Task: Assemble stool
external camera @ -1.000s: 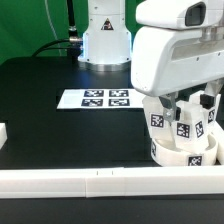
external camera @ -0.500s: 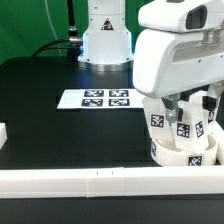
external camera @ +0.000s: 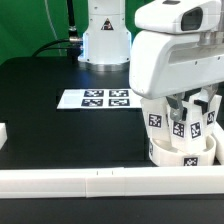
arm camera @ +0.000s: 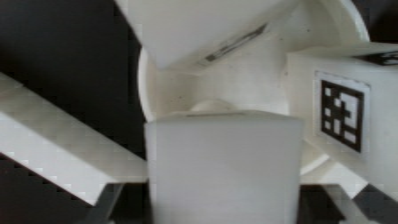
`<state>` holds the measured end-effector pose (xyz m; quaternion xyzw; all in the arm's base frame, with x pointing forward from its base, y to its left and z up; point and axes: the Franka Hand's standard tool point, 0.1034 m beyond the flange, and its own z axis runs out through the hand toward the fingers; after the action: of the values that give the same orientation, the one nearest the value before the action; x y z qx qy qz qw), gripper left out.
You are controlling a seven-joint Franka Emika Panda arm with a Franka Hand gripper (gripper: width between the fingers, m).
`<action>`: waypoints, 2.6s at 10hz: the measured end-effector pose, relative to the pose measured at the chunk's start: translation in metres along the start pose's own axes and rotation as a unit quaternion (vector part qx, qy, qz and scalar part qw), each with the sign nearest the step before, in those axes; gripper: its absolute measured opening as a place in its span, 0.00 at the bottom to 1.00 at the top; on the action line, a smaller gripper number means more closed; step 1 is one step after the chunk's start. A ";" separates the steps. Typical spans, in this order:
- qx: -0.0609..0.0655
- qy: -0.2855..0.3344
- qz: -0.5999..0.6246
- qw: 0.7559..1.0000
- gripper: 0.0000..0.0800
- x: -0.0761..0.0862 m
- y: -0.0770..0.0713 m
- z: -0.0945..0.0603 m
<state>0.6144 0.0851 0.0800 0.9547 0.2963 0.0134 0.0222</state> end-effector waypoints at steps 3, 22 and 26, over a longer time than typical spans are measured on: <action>0.000 0.000 0.091 0.996 0.42 0.000 0.000 0.000; 0.034 -0.004 0.839 0.543 0.42 0.017 -0.033 0.001; 0.071 0.001 0.943 0.326 0.42 0.016 -0.036 0.001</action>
Offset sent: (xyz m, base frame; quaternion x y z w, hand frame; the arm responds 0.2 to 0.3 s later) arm 0.0000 0.0000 0.0000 0.0000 0.0000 0.1296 0.9916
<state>0.6072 0.1235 0.0771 0.5924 -0.8023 0.0056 -0.0734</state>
